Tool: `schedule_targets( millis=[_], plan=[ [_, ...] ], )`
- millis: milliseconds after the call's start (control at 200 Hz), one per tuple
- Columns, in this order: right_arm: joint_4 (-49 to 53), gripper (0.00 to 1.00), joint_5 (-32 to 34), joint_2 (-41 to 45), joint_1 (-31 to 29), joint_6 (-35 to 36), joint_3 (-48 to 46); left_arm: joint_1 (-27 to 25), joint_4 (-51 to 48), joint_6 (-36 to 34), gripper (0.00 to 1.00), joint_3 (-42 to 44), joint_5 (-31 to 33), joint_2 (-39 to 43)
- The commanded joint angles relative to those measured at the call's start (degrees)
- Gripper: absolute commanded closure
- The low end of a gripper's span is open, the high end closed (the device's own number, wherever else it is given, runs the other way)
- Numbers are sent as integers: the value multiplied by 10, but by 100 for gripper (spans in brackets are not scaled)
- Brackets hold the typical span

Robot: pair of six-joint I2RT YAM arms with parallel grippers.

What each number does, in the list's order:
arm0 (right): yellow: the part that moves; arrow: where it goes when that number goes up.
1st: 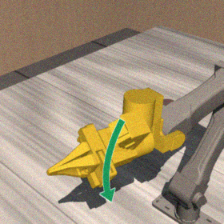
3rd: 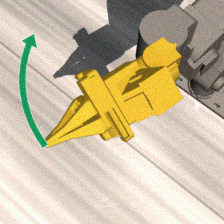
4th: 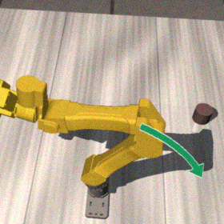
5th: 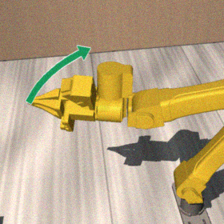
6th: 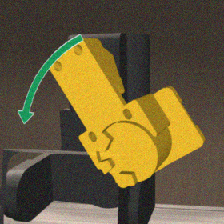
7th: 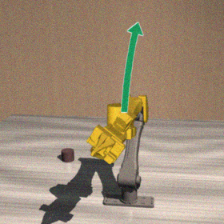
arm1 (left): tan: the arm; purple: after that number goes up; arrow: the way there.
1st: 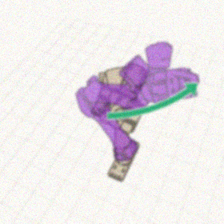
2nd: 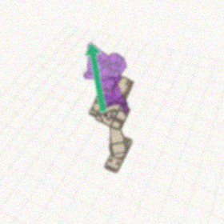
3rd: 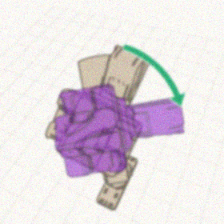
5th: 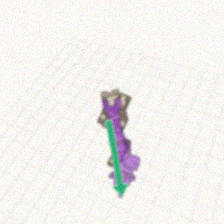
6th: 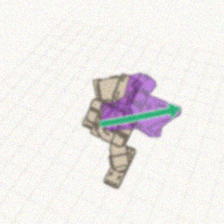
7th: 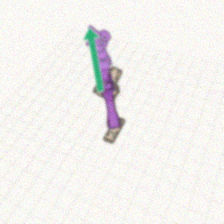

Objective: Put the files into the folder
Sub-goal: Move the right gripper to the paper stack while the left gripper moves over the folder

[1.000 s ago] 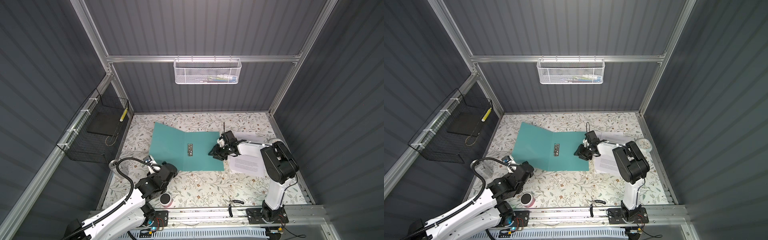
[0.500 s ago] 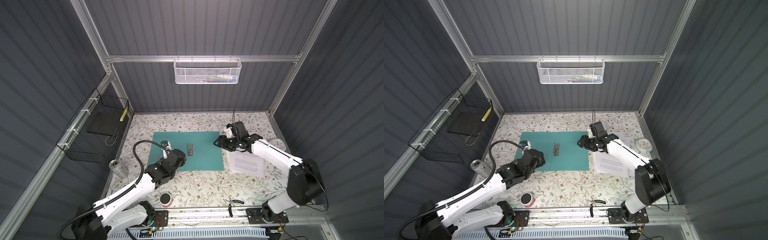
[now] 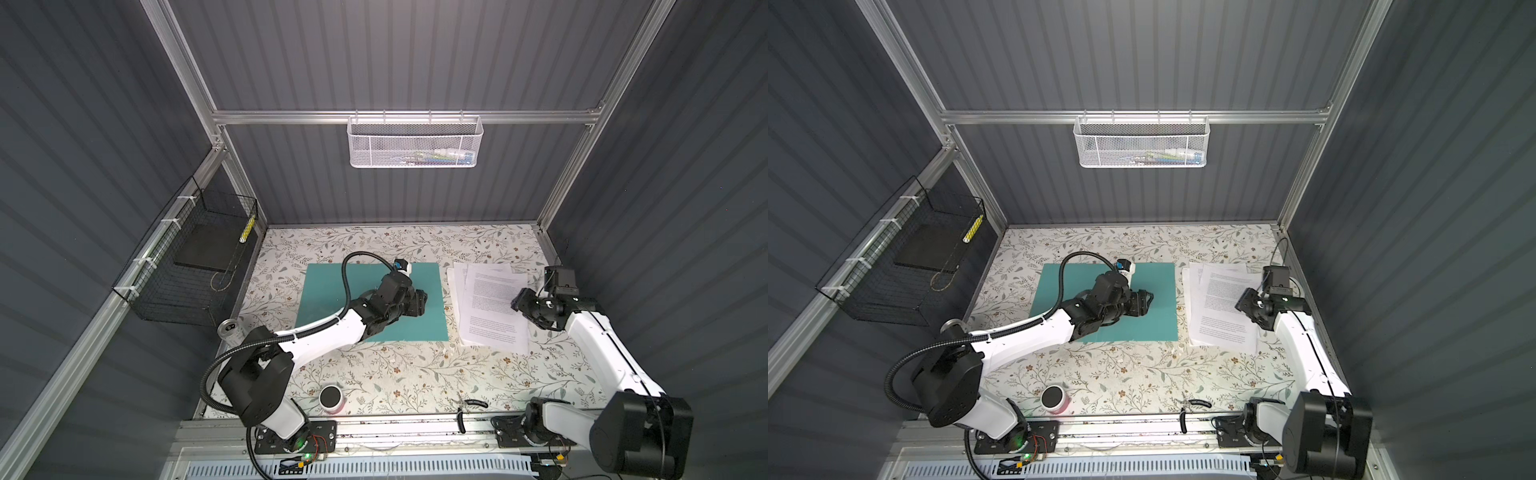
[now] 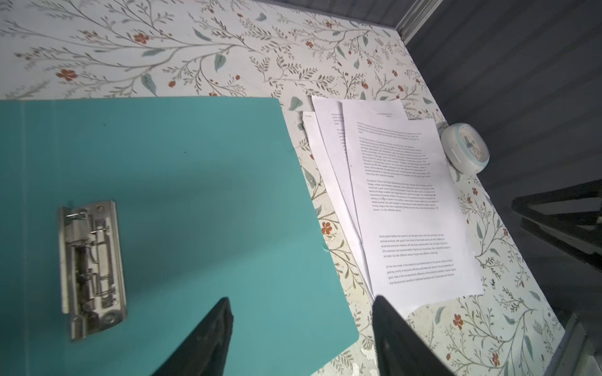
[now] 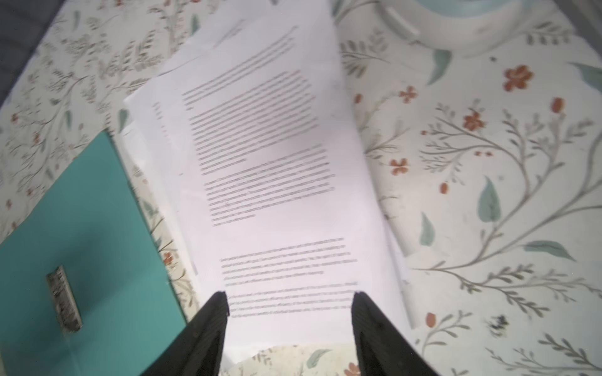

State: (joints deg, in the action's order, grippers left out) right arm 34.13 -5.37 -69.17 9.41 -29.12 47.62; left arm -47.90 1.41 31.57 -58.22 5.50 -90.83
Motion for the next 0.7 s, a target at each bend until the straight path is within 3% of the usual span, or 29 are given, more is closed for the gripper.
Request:
schedule_targets(
  millis=[0, 325, 695],
  plan=[
    [-35, 36, -14, -28, 31, 7, -5, 9, 25, -14, 31, -6, -48, -16],
    [-103, 34, 11, -158, 49, 8, 16, 56, 61, 20, 33, 32, -107, -13],
    [-156, 37, -9, -215, 54, 9, 11, 80, 60, 22, 35, 36, -112, -19]
  ],
)
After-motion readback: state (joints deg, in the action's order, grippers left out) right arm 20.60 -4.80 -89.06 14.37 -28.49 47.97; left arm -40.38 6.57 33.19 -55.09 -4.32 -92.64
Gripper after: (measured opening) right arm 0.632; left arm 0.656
